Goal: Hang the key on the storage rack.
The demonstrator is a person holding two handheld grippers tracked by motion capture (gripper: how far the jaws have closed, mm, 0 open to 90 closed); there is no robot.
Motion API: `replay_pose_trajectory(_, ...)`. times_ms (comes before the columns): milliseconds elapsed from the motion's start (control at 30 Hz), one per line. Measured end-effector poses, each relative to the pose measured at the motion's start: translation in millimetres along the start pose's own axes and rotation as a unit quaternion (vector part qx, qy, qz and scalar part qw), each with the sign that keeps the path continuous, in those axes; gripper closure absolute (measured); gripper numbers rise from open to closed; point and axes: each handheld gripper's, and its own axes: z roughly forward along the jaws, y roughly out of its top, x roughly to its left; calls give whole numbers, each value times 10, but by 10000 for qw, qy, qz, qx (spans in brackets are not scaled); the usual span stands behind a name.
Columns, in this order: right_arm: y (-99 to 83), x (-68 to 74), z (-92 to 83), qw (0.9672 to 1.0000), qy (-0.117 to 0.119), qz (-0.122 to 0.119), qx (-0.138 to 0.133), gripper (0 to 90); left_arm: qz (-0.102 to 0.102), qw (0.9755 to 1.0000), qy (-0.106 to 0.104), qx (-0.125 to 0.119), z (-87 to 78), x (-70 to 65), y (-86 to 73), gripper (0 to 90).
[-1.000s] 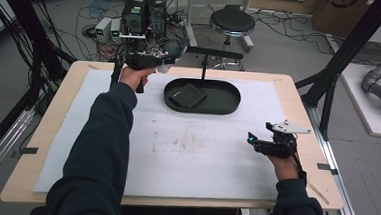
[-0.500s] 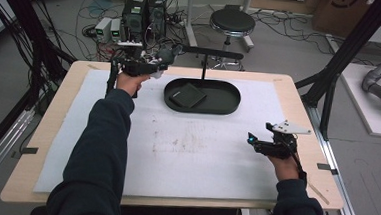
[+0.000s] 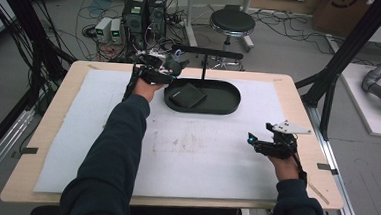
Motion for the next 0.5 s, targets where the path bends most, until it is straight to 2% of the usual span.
replay_pose_trajectory(67, 1, 5, -3, 10000, -6, 19, -8, 199, -59, 9998, 130, 129, 57, -8, -8, 431)
replay_pose_trajectory(167, 0, -1, -1, 10000, 1, 5, -5, 199, -167, 9990, 192, 359, 130, 3, -56, 376)
replay_pose_trajectory(367, -3, -3, -4, 10000, 2, 42, 0, 200, -459, 9989, -44, 45, 57, 62, -184, 267)
replay_pose_trajectory(500, -4, 2, -9, 10000, 9, 34, -10, 199, -567, 9979, -188, -237, -139, 144, -326, 246)
